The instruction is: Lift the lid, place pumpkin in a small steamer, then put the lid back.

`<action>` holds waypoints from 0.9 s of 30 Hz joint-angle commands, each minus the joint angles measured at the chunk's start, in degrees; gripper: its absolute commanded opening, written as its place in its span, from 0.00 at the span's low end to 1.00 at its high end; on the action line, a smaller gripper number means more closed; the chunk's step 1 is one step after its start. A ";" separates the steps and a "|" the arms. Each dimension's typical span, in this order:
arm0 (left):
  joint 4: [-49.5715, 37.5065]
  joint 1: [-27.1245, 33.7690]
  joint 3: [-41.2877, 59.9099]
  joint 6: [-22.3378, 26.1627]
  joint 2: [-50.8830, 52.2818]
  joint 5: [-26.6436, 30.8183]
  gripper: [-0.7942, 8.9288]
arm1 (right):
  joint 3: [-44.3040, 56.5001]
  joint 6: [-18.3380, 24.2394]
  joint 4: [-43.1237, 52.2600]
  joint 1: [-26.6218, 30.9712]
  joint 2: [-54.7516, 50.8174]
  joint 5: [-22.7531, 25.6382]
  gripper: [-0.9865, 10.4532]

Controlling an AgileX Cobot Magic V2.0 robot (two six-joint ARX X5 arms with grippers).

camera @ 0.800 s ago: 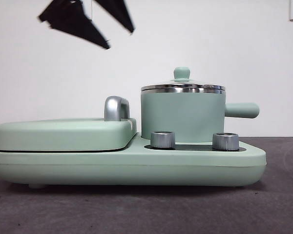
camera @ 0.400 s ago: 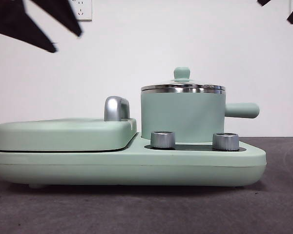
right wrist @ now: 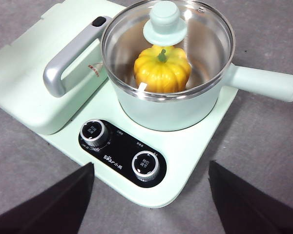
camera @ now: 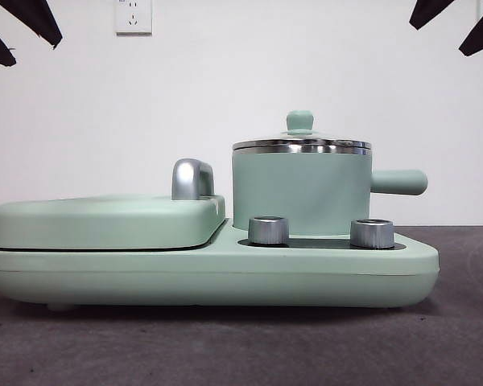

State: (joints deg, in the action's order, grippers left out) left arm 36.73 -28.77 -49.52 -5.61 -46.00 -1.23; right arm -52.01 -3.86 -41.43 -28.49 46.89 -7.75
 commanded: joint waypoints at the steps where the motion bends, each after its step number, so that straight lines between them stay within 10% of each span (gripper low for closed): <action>1: -0.22 -0.33 -0.33 1.55 -0.09 -0.04 0.23 | -0.28 0.04 0.31 -0.42 -0.11 -0.02 0.27; 2: -0.13 -0.42 -0.35 1.51 -0.04 -0.33 0.06 | -0.28 0.07 0.39 -0.42 -0.15 0.00 0.10; 27: -1.22 2.45 0.94 3.02 5.88 -0.68 0.09 | -0.28 -0.04 2.40 -0.52 -0.57 -1.05 0.10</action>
State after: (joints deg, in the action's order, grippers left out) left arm 36.53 -26.87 -48.95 -3.38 -41.12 -1.80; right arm -52.01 -3.84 -39.62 -28.56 46.11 -8.80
